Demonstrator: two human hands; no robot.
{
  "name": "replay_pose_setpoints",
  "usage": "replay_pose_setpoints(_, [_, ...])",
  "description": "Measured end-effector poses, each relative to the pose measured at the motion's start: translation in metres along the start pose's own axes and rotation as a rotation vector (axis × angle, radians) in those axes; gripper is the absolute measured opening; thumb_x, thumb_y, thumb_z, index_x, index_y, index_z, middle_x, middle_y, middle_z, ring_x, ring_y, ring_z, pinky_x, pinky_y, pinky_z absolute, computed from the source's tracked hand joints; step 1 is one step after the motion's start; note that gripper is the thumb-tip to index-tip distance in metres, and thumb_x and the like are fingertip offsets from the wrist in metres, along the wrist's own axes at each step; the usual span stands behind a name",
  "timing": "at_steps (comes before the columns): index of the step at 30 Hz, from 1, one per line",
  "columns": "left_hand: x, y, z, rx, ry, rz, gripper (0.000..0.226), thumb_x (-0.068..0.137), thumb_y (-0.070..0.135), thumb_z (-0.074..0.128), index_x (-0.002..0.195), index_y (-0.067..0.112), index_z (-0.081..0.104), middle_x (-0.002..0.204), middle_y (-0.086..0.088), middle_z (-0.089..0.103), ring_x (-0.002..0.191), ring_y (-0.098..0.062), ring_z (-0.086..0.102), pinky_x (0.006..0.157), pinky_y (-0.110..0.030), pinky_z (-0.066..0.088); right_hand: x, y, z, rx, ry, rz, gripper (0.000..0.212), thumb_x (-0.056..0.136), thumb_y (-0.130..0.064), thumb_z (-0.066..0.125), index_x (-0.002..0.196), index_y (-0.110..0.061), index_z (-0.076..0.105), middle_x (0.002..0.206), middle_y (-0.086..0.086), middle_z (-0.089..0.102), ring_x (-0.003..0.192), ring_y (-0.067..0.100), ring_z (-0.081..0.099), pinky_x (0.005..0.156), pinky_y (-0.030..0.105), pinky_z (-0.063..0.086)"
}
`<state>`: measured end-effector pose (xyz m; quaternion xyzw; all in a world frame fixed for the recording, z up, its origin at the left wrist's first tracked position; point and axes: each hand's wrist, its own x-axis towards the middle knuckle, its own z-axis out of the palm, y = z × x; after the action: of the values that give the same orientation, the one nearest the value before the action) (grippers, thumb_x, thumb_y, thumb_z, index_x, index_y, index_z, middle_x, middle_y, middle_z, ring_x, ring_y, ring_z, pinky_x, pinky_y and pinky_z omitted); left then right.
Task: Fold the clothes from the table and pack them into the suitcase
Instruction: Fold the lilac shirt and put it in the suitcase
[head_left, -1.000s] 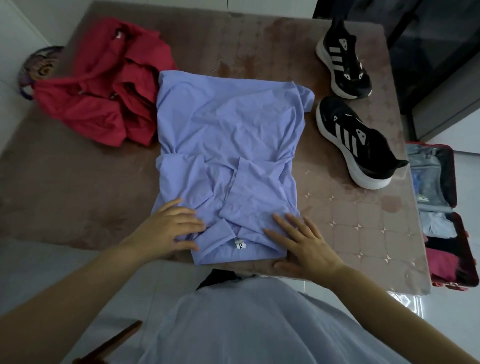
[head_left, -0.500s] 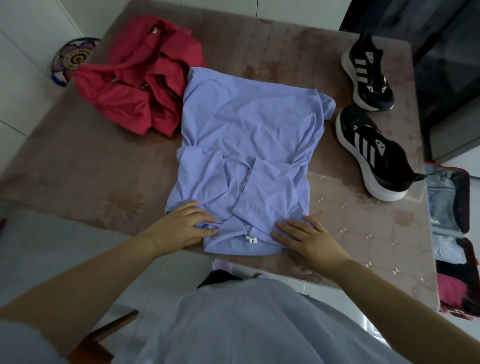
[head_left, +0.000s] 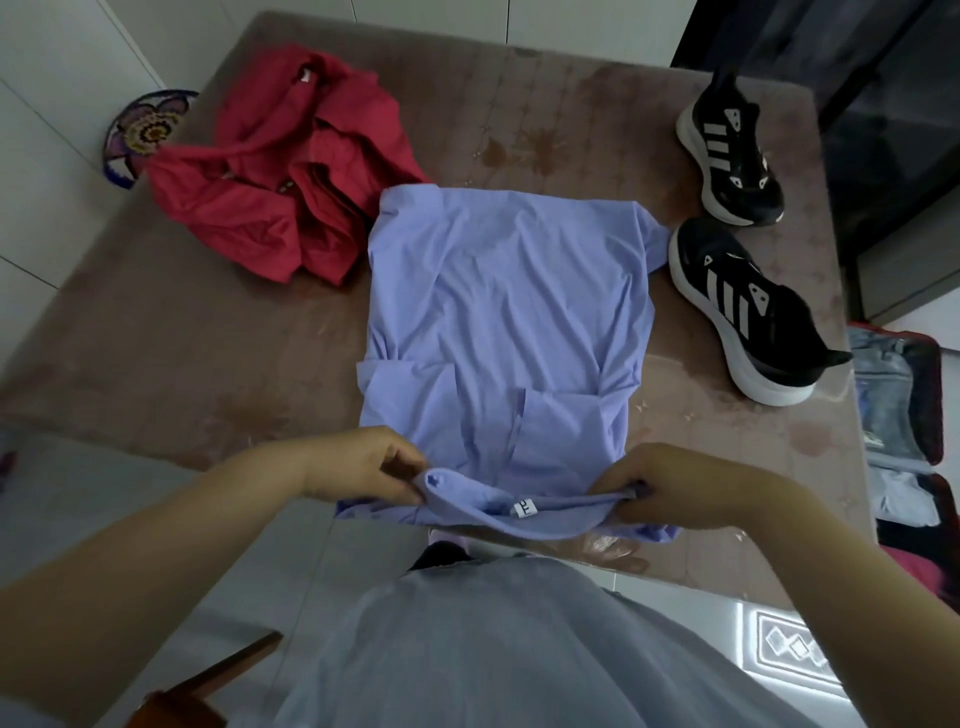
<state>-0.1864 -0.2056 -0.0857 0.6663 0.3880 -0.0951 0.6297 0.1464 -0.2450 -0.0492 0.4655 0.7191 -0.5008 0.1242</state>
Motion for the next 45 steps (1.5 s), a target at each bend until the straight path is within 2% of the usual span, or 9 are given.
replay_pose_setpoints(2, [-0.004, 0.007, -0.013, -0.07, -0.065, -0.031, 0.007, 0.078, 0.028, 0.074, 0.077, 0.035, 0.071, 0.076, 0.019, 0.067, 0.074, 0.001, 0.057, 0.071, -0.015, 0.045, -0.004, -0.004, -0.015, 0.119, -0.029, -0.014, 0.012, 0.085, -0.016, 0.064, 0.09, -0.025, 0.07, 0.071, -0.007, 0.065, 0.062, 0.004, 0.06, 0.06, 0.019, 0.052])
replay_pose_setpoints(7, [0.0, 0.015, -0.055, -0.362, 0.048, -0.016, 0.068, 0.038, 0.057, 0.088, 0.092, 0.019, 0.073, 0.097, 0.0, 0.071, 0.091, -0.013, 0.063, 0.086, -0.027, 0.05, 0.005, -0.007, -0.059, 0.236, 0.142, -0.037, 0.023, 0.084, -0.024, 0.07, 0.101, -0.039, 0.066, 0.09, -0.022, 0.068, 0.084, -0.003, 0.061, 0.077, 0.014, 0.049])
replay_pose_setpoints(11, [0.027, 0.031, -0.095, -0.28, 0.359, -0.036, 0.035, 0.074, 0.035, 0.077, 0.104, 0.022, 0.065, 0.107, 0.002, 0.069, 0.104, -0.016, 0.063, 0.09, -0.03, 0.052, 0.031, -0.003, -0.094, 0.261, 0.35, 0.014, 0.02, 0.084, -0.026, 0.07, 0.102, -0.033, 0.066, 0.079, -0.012, 0.068, 0.071, 0.006, 0.062, 0.065, 0.016, 0.05])
replay_pose_setpoints(15, [0.061, 0.047, -0.131, -0.055, 0.611, -0.024, 0.015, 0.091, 0.011, 0.058, 0.104, 0.015, 0.065, 0.094, 0.001, 0.067, 0.089, -0.013, 0.059, 0.076, -0.021, 0.046, 0.063, 0.001, -0.128, 0.13, 0.451, 0.042, 0.024, 0.085, -0.028, 0.069, 0.108, -0.024, 0.065, 0.08, -0.016, 0.062, 0.072, 0.003, 0.055, 0.068, 0.018, 0.041])
replay_pose_setpoints(22, [0.097, 0.047, -0.169, 0.028, 1.04, 0.031, 0.046, 0.089, 0.0, 0.057, 0.133, 0.008, 0.045, 0.106, -0.004, 0.051, 0.097, -0.014, 0.049, 0.085, -0.019, 0.038, 0.124, 0.022, -0.156, 0.198, 0.864, 0.193, 0.043, 0.095, -0.025, 0.055, 0.135, -0.013, 0.046, 0.133, 0.011, 0.05, 0.115, 0.026, 0.051, 0.087, 0.029, 0.038])
replay_pose_setpoints(29, [0.055, -0.006, -0.09, 0.536, 0.891, 0.288, 0.028, 0.087, 0.029, 0.057, 0.103, 0.008, 0.067, 0.102, -0.008, 0.068, 0.094, -0.014, 0.057, 0.085, -0.022, 0.039, 0.105, 0.052, -0.068, -0.248, 0.874, -0.116, 0.039, 0.078, -0.034, 0.058, 0.112, -0.016, 0.063, 0.112, 0.015, 0.062, 0.102, 0.028, 0.054, 0.09, 0.042, 0.043])
replay_pose_setpoints(34, [0.031, -0.047, -0.027, 0.589, 0.912, 0.077, 0.064, 0.083, 0.069, 0.041, 0.125, 0.022, 0.047, 0.128, -0.007, 0.043, 0.119, -0.023, 0.04, 0.101, -0.026, 0.02, 0.08, 0.073, -0.004, -0.119, 0.929, 0.158, 0.059, 0.079, -0.05, 0.061, 0.122, -0.01, 0.054, 0.113, 0.01, 0.059, 0.104, 0.026, 0.048, 0.095, 0.046, 0.039])
replay_pose_setpoints(38, [0.033, -0.05, -0.032, 0.551, 0.862, 0.113, 0.052, 0.088, 0.05, 0.047, 0.124, 0.013, 0.057, 0.126, -0.01, 0.055, 0.114, -0.019, 0.045, 0.107, -0.012, 0.018, 0.083, 0.086, 0.007, -0.288, 1.022, 0.111, 0.043, 0.08, -0.041, 0.049, 0.102, -0.01, 0.069, 0.098, 0.009, 0.066, 0.091, 0.033, 0.058, 0.099, 0.054, 0.035])
replay_pose_setpoints(45, [0.023, -0.03, -0.078, 0.592, 0.799, 0.067, 0.039, 0.084, 0.005, 0.065, 0.122, 0.011, 0.062, 0.116, -0.013, 0.066, 0.103, -0.027, 0.06, 0.085, -0.015, 0.033, 0.066, 0.089, -0.025, -0.461, 1.216, -0.087, 0.031, 0.078, -0.03, 0.052, 0.081, -0.01, 0.075, 0.072, 0.006, 0.069, 0.088, 0.021, 0.051, 0.104, 0.047, 0.019])
